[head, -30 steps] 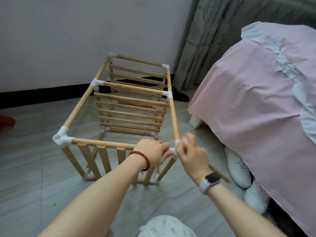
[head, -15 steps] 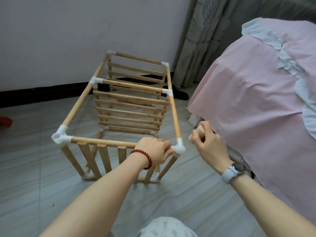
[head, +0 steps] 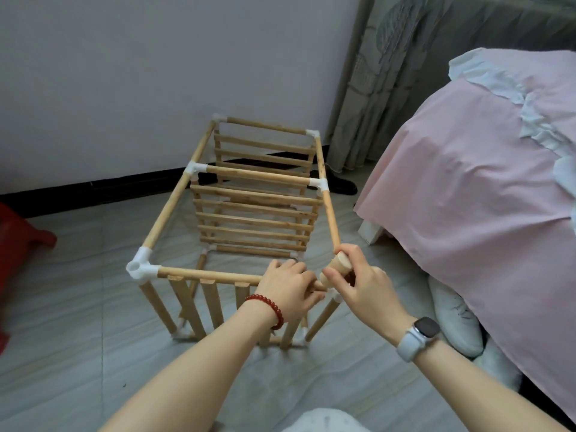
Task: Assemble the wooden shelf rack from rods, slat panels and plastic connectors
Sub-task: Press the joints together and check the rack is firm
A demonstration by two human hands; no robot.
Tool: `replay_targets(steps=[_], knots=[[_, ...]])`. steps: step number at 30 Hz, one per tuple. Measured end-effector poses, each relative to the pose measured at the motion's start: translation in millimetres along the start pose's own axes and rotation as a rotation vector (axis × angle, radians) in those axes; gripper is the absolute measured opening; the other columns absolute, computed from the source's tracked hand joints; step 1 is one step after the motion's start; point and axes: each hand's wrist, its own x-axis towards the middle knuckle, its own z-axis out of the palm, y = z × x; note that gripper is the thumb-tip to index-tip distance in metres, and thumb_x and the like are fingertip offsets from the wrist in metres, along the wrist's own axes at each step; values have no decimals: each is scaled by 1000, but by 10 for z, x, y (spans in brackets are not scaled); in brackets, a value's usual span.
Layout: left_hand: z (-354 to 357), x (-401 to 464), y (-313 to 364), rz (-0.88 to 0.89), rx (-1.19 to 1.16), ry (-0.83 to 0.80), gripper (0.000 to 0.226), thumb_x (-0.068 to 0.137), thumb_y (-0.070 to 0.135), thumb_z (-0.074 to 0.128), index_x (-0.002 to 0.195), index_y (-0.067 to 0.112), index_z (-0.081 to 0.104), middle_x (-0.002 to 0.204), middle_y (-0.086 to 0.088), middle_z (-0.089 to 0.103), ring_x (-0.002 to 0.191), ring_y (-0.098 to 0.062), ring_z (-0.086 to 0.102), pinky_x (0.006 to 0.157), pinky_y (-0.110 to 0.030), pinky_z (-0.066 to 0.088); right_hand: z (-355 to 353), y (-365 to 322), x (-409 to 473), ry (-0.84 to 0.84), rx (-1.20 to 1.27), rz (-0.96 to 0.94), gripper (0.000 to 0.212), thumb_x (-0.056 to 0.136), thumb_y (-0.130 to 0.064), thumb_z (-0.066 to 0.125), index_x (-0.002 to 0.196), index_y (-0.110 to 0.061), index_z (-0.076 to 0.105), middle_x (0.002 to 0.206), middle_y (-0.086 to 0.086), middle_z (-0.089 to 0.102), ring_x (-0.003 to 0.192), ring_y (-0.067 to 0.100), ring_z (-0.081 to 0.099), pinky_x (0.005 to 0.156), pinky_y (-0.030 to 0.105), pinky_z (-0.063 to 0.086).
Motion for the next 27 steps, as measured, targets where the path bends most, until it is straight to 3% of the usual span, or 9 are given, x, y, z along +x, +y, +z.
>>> replay_targets(steps=[5, 7, 9, 11, 13, 16, 20, 24, 27], knots=[[-235, -574, -839, -255, -59, 110, 67, 78, 68, 20, 124, 33, 53, 133, 5, 43, 133, -16, 25, 111, -45, 6, 276, -91, 108, -137, 162, 200, 27, 87, -44, 58, 97, -21, 48, 81, -4, 62, 80, 19, 61, 75, 35, 48], [-353, -801, -1249, -481, 15, 119, 56, 86, 61, 28, 132, 34, 45, 148, 2, 27, 141, -21, 10, 113, -49, 1, 396, -189, 145, -175, 220, 263, 25, 90, -42, 54, 94, -18, 55, 79, -4, 63, 80, 10, 61, 76, 27, 43], [-452, -971, -1573, -621, -39, 53, 47, 94, 50, 33, 136, 30, 41, 155, 4, 13, 142, -24, 7, 113, -47, 10, 444, -313, 182, -176, 278, 324, 24, 92, -41, 51, 92, -18, 57, 69, -4, 65, 64, -2, 60, 64, 16, 42], [-509, -1064, -1726, -653, -260, 30, 40, 97, 42, 37, 126, 21, 54, 155, 5, 13, 132, -23, 33, 105, -38, 31, 467, -371, 192, -163, 293, 341, 23, 94, -41, 49, 92, -19, 57, 65, -3, 67, 58, -6, 58, 57, 12, 39], [-512, -1097, -1724, -647, -306, 91, 34, 97, 35, 39, 106, 15, 65, 153, 6, 21, 102, -18, 55, 87, -29, 43, 476, -414, 143, -157, 266, 318, 21, 95, -39, 47, 93, -20, 56, 70, -3, 67, 65, -4, 58, 62, 7, 37], [-489, -1113, -1569, -664, -198, 199, 34, 95, 30, 41, 90, 10, 68, 148, 3, 30, 77, -21, 60, 71, -28, 47, 483, -371, 66, -104, 283, 294, 17, 95, -34, 49, 93, -17, 54, 73, -5, 66, 73, -2, 61, 68, 8, 40], [-446, -1182, -1206, -504, -214, 159, 32, 94, 30, 45, 84, 10, 69, 148, -1, 29, 65, -12, 55, 58, -19, 43, 325, -80, 52, 5, 255, 293, 20, 94, -28, 51, 92, -10, 57, 75, -4, 64, 71, 6, 61, 69, 15, 45], [-425, -1155, -812, -174, -296, -5, 30, 93, 26, 47, 110, 13, 67, 137, -1, 47, 104, -18, 59, 92, -30, 47, 133, 310, 252, 75, 216, 412, 34, 92, -40, 48, 93, -7, 59, 85, 5, 62, 86, 15, 58, 79, 25, 43], [-400, -940, -614, 57, -305, -200, 23, 90, 22, 55, 107, 10, 66, 110, -2, 62, 93, -18, 59, 85, -34, 50, 23, 475, 387, 101, 242, 502, 53, 83, -56, 47, 109, -12, 58, 98, 6, 64, 104, 20, 55, 85, 31, 42]])
